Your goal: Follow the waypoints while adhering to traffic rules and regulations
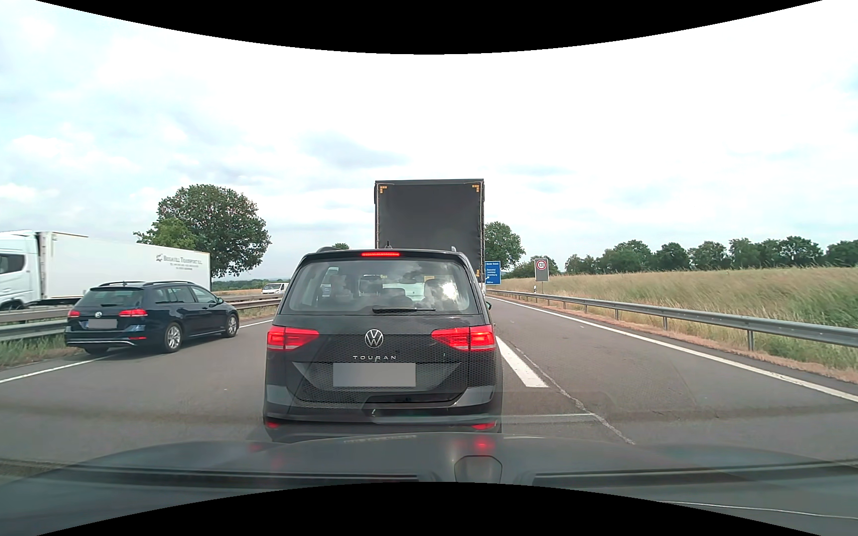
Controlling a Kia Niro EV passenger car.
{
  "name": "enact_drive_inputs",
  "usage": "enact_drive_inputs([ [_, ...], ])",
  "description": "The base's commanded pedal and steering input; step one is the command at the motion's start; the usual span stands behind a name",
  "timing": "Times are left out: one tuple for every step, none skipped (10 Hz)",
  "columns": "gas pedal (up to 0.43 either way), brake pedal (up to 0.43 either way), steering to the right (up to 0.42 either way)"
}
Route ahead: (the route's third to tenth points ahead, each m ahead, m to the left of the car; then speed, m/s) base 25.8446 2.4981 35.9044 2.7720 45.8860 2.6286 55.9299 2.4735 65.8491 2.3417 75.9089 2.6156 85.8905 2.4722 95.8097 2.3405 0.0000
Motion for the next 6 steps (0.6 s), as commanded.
enact_drive_inputs([
  [0.0, 0.25, -0.002],
  [0.0, 0.25, -0.002],
  [0.0, 0.25, -0.002],
  [0.0, 0.25, -0.002],
  [0.0, 0.25, -0.002],
  [0.0, 0.25, -0.002],
])
